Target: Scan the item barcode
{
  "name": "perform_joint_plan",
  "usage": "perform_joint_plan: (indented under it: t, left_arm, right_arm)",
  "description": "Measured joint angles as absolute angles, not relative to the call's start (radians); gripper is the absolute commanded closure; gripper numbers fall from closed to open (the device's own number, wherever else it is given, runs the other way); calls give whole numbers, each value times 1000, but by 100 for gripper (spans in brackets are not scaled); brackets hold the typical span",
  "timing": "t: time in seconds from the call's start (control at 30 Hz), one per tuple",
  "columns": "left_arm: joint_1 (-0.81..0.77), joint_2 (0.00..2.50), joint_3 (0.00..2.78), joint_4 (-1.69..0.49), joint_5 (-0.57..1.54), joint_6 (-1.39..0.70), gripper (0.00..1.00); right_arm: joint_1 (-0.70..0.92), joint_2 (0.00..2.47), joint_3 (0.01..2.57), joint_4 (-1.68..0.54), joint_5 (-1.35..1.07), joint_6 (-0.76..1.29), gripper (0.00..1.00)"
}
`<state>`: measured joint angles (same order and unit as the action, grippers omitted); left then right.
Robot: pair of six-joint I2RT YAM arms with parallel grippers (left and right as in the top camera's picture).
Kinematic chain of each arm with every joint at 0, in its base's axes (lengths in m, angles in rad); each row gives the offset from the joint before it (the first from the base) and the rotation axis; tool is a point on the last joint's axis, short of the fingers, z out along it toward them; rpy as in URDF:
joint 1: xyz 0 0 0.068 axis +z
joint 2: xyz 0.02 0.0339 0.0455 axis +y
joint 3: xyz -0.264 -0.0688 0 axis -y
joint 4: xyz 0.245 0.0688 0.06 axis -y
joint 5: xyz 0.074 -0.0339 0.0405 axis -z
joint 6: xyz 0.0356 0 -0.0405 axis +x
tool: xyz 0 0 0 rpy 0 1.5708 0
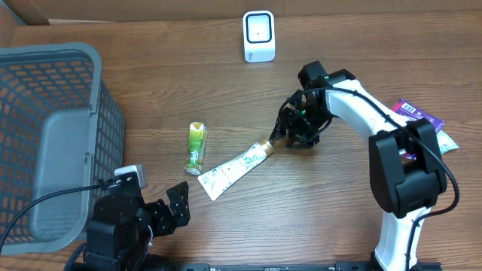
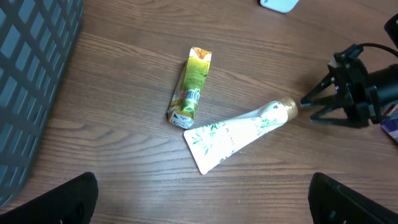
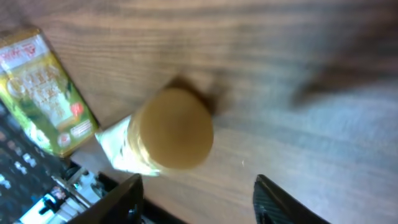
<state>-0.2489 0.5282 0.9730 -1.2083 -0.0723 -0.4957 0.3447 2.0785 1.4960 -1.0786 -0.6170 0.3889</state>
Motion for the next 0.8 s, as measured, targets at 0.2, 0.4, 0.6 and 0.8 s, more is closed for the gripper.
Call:
perform_joint_plan:
  t: [0.2, 0.4, 0.6, 0.8]
  left_arm:
    - [-249, 528, 973, -1208, -72, -496, 0]
    - [-249, 528, 973, -1208, -72, -496, 1]
    - [-249, 528, 973, -1208, -72, -496, 0]
    - [-249, 528, 973, -1208, -72, -496, 0]
  right_arm:
    - [420, 2024, 1496, -1103, -600, 398, 32]
    - [548, 2013, 1482, -974, -476, 561, 30]
    - [705, 2013, 1392, -831, -265, 874, 23]
    - [749, 2000, 1329, -759, -148, 1061, 21]
